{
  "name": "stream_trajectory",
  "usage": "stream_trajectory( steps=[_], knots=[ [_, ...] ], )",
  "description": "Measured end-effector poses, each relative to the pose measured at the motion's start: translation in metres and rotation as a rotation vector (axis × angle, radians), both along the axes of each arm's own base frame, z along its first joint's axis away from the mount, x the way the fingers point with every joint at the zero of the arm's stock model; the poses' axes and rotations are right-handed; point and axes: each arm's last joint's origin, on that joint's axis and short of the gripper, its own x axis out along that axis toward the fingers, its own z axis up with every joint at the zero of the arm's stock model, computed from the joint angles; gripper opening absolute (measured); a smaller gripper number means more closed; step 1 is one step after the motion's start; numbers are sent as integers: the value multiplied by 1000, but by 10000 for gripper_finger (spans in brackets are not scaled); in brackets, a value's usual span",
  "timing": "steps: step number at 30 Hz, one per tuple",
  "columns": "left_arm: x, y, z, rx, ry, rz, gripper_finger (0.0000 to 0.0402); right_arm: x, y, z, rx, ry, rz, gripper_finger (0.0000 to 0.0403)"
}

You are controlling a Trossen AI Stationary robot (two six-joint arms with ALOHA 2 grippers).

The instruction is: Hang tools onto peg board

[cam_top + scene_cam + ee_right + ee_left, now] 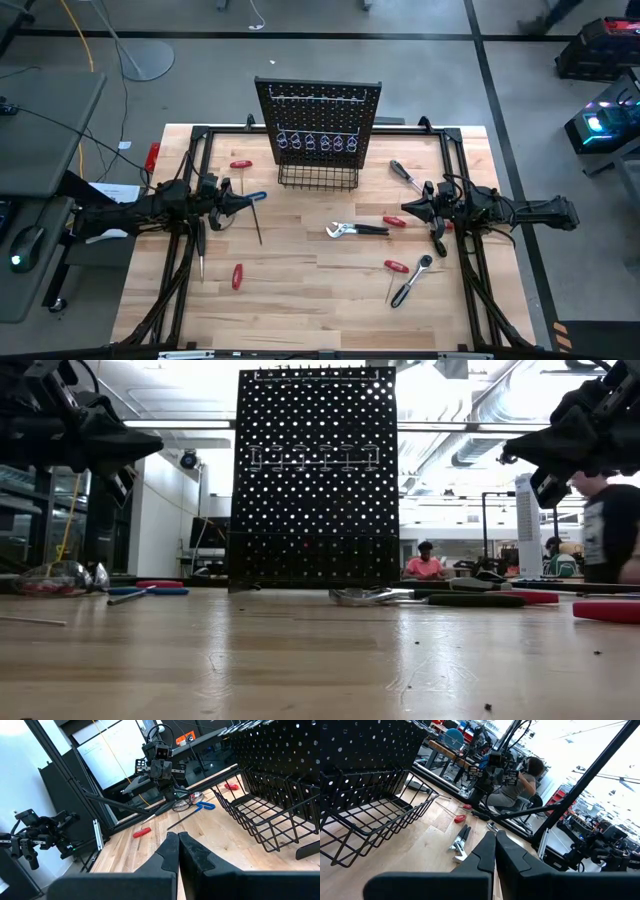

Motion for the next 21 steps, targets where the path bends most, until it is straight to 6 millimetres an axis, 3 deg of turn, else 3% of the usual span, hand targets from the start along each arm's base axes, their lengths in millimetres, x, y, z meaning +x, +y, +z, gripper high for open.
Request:
stream_trajectory(
  steps=[18, 21],
  knots=[
    [0, 0, 0, 0, 0, 0, 0, 0, -1, 0, 9, -3, -18, 0],
    [0, 0, 0, 0, 0, 0, 0, -1, -4, 8, 222, -106, -137, 0]
  ],
)
